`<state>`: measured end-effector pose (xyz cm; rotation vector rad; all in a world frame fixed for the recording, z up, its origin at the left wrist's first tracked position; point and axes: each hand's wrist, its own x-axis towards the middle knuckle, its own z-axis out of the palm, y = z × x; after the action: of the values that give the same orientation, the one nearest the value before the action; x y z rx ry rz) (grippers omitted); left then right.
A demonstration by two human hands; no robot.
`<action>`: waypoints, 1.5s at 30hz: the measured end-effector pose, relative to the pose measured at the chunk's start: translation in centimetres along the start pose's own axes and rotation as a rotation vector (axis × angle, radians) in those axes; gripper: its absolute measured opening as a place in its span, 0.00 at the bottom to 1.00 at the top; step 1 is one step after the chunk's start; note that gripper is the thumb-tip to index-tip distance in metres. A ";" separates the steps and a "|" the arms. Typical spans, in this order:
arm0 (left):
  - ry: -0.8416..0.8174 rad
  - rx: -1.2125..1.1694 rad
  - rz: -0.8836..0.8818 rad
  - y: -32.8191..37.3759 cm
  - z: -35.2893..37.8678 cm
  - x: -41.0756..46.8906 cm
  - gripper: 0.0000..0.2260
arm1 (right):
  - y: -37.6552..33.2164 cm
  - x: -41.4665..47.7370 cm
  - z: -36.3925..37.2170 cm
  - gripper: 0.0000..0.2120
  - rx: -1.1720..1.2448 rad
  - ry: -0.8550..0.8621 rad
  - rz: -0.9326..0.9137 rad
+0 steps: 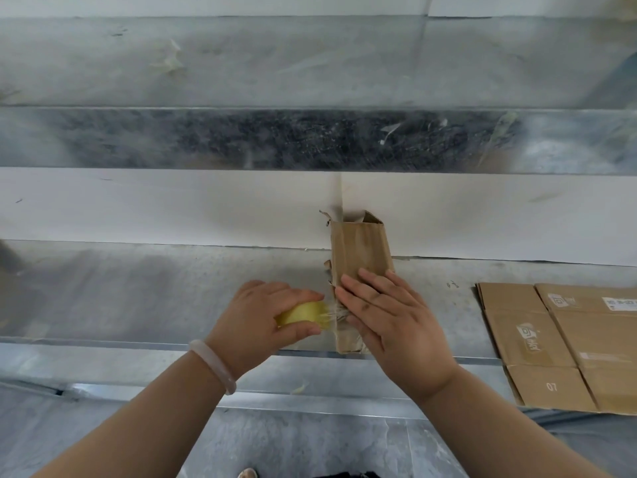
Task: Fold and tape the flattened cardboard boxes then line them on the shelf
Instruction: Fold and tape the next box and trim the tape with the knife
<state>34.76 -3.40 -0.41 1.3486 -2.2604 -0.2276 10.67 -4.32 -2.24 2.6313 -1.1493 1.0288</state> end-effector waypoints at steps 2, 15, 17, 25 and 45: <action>-0.009 0.209 0.045 -0.2 -0.4 0.5 0.23 | 0.0 0.0 0.0 0.15 -0.003 -0.005 -0.003; -0.127 -0.111 -0.144 0.0 -1.2 0.4 0.29 | -0.2 0.0 -0.2 0.15 -0.010 0.026 0.009; -0.014 -0.201 -0.129 0.1 -1.1 -0.4 0.24 | -0.1 0.0 -0.2 0.16 -0.016 0.018 0.004; 0.099 -0.280 -0.215 0.6 1.3 -0.3 0.11 | -0.1 0.0 -0.5 0.18 -0.032 -0.010 -0.046; 0.036 -0.386 -0.264 0.9 -0.4 -0.5 0.11 | -1.5 -4.8 -2.3 0.04 0.159 -0.049 1.200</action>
<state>34.49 -2.49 0.07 1.4160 -1.8784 -0.6848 8.08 0.51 -3.16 1.8727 -2.8478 1.1483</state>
